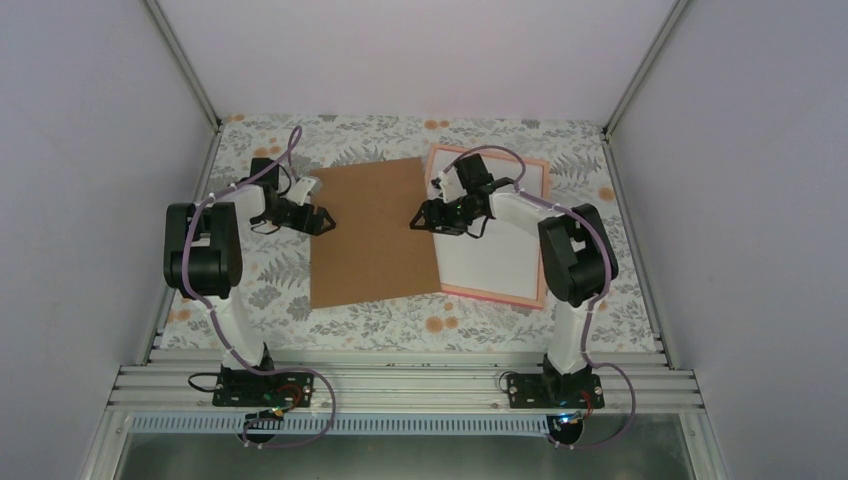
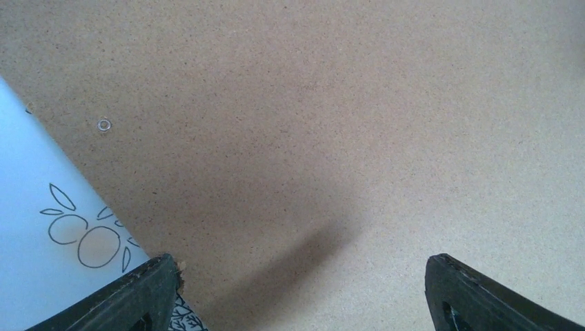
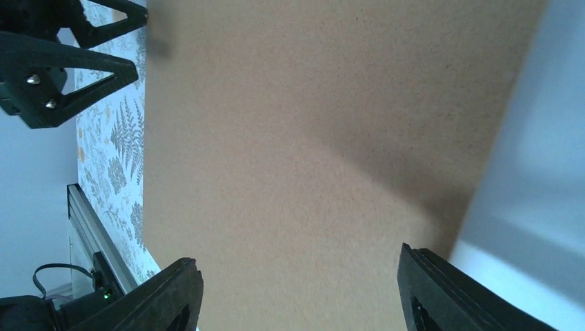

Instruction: Put the photo into the frame

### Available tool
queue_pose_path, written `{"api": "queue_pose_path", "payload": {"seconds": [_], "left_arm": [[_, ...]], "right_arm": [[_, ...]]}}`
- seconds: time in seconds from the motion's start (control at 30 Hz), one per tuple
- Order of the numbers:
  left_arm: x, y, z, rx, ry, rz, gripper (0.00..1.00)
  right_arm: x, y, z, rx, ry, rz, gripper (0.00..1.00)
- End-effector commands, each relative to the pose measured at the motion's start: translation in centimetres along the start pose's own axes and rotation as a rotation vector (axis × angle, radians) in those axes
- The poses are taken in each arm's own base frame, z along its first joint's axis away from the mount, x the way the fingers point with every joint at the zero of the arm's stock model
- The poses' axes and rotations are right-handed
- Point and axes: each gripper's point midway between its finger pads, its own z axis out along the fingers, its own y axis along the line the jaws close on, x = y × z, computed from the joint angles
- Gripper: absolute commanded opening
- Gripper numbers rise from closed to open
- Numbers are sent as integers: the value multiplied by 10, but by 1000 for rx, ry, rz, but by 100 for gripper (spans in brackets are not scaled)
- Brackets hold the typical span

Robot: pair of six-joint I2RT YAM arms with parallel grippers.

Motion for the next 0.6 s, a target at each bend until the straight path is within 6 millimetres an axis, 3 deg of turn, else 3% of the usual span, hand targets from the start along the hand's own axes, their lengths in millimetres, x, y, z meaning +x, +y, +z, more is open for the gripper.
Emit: {"api": "queue_pose_path", "payload": {"seconds": [0.0, 0.37, 0.57], "left_arm": [[27, 10, 16, -20, 103, -69, 90], [22, 8, 14, -12, 90, -69, 90], [28, 6, 15, -10, 93, -77, 90]], "right_arm": [[-2, 12, -29, 12, -42, -76, 72], [-1, -19, -16, -11, 0, 33, 68], [-1, -18, -6, -68, 29, 82, 66]]}}
